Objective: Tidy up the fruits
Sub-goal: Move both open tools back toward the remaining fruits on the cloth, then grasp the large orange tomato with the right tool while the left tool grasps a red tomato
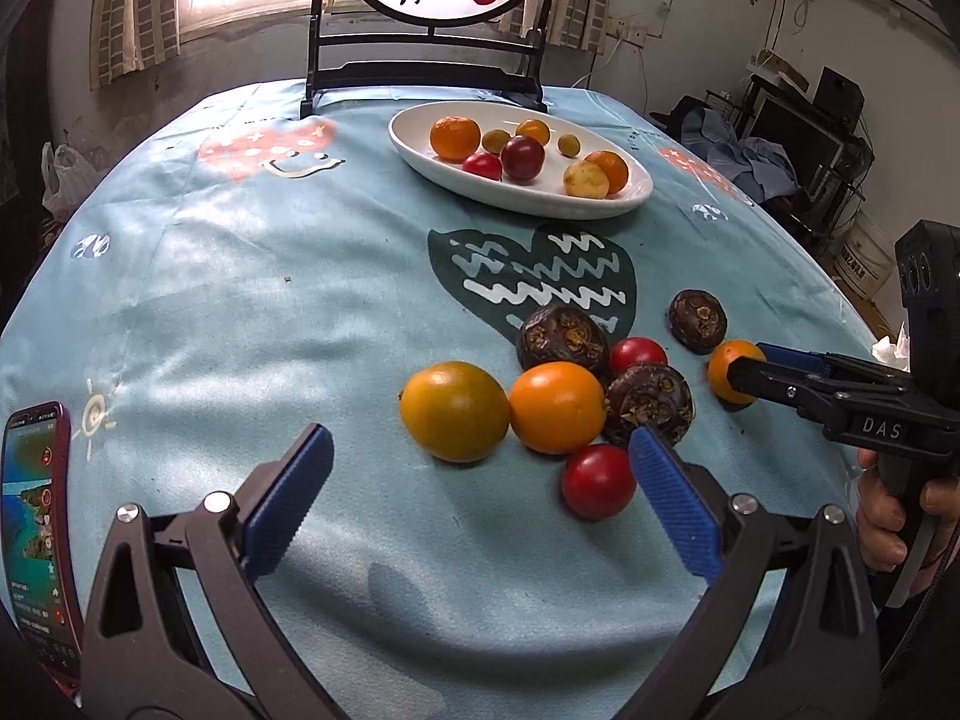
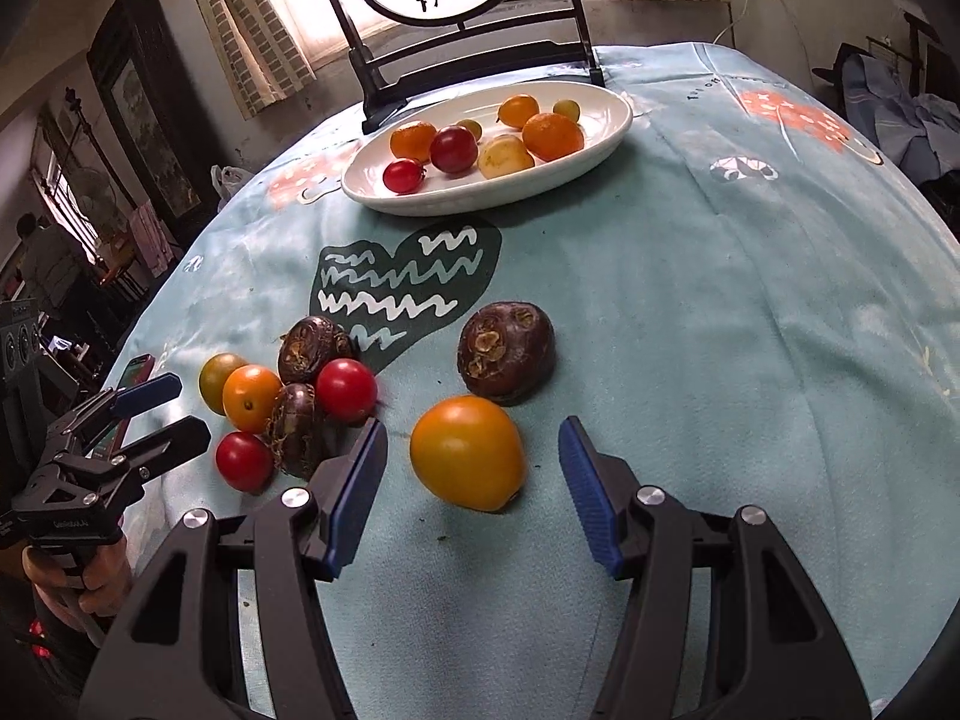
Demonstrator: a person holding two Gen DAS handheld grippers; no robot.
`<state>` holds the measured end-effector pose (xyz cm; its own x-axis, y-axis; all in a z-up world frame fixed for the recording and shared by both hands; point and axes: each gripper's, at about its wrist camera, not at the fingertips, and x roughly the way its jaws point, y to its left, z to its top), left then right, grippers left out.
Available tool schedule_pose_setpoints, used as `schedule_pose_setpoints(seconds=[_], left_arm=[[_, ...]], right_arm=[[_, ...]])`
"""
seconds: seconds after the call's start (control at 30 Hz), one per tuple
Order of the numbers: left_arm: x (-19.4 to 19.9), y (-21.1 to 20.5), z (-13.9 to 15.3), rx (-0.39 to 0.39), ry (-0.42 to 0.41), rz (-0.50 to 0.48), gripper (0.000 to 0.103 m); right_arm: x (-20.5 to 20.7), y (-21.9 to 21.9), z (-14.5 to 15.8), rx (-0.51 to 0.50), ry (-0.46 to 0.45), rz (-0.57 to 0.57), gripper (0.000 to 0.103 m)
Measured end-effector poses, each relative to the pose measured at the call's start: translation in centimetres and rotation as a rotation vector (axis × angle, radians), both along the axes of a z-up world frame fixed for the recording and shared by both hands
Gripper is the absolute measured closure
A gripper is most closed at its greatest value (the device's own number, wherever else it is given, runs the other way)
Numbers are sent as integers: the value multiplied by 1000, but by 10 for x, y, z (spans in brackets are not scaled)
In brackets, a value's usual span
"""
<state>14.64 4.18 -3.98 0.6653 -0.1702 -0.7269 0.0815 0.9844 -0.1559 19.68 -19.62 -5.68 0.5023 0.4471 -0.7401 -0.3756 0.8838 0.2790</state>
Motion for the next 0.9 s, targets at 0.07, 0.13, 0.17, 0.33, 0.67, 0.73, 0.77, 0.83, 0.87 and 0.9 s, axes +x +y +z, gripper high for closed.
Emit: schedule_pose_setpoints(seconds=[0.07, 0.13, 0.17, 0.33, 0.67, 0.73, 0.77, 0.83, 0.87, 0.9], left_arm=[[0, 0, 0, -2, 0, 0, 2], [0, 0, 0, -2, 0, 0, 2], [1, 0, 0, -3, 2, 0, 2], [0, 1, -1, -8, 3, 0, 2], [1, 2, -1, -12, 3, -1, 2], [1, 2, -1, -13, 4, -1, 2], [1, 2, -2, -13, 5, 0, 2], [0, 2, -2, -14, 6, 1, 2], [0, 2, -2, -14, 6, 1, 2], [0, 2, -2, -14, 7, 2, 2]], right_arm=[[0, 3, 0, -20, -3, 6, 43], [-1, 7, 0, -46, -7, 12, 43], [-1, 10, -1, -60, -7, 14, 43], [-1, 18, -4, -117, -10, 19, 44], [2, 20, -7, -147, 5, 2, 55], [1, 21, -7, -154, 3, -1, 56], [1, 20, -7, -152, 3, -1, 57], [1, 20, -7, -134, 6, 7, 62], [2, 19, -6, -127, 9, 6, 63], [2, 18, -6, -115, 13, 5, 63]])
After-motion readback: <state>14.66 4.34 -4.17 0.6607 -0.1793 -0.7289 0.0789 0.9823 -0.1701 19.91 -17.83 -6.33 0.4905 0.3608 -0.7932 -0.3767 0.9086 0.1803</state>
